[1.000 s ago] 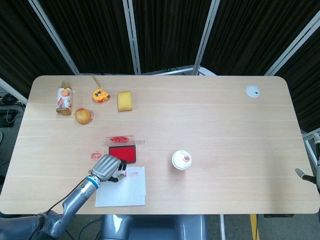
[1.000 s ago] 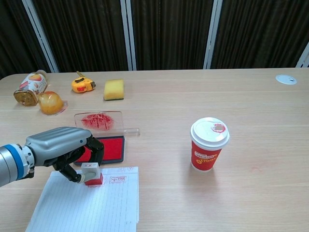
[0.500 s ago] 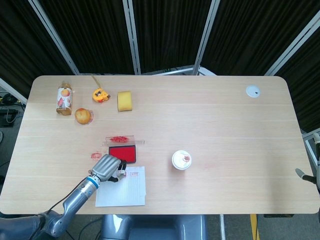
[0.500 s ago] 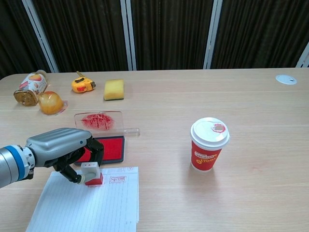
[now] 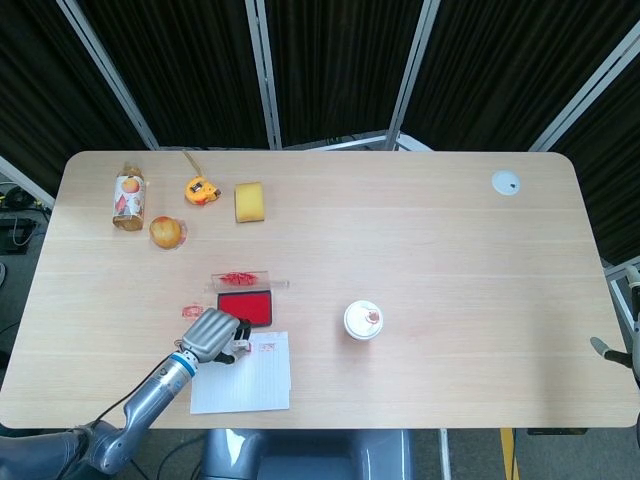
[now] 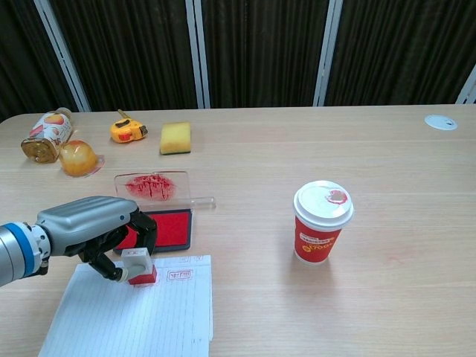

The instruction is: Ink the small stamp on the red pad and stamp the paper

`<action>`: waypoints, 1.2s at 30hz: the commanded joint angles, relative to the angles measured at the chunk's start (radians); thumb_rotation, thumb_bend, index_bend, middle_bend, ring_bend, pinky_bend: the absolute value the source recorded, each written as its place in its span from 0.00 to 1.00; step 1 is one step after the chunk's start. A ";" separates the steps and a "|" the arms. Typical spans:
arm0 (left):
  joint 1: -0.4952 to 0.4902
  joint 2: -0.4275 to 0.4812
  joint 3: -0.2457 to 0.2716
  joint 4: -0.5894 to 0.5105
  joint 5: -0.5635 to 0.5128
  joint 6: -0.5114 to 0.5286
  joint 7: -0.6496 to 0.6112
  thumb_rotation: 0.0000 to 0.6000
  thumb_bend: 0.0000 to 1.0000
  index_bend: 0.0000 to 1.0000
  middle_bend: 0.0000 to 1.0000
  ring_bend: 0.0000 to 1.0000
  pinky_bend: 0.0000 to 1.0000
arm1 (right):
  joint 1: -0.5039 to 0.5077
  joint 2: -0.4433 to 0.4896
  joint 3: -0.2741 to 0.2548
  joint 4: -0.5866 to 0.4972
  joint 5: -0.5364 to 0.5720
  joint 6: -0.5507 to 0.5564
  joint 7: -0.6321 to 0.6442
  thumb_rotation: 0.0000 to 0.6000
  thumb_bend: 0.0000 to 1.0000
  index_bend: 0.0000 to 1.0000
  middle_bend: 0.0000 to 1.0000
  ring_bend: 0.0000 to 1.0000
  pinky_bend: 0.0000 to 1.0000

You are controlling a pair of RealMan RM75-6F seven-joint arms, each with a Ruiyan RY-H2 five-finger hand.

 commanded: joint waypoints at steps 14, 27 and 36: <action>0.018 0.244 -0.081 -0.279 0.012 0.116 -0.035 1.00 0.36 0.57 0.56 0.79 0.74 | -0.008 0.009 -0.008 -0.025 -0.030 0.022 0.007 1.00 0.00 0.00 0.00 0.00 0.00; 0.034 0.299 -0.056 -0.101 -0.071 0.028 -0.119 1.00 0.36 0.55 0.55 0.78 0.74 | -0.012 0.015 -0.013 -0.040 -0.043 0.028 0.008 1.00 0.00 0.00 0.00 0.00 0.00; 0.037 0.247 -0.034 0.039 -0.051 -0.010 -0.179 1.00 0.36 0.54 0.54 0.78 0.74 | -0.010 0.010 -0.015 -0.043 -0.044 0.027 -0.007 1.00 0.00 0.00 0.00 0.00 0.00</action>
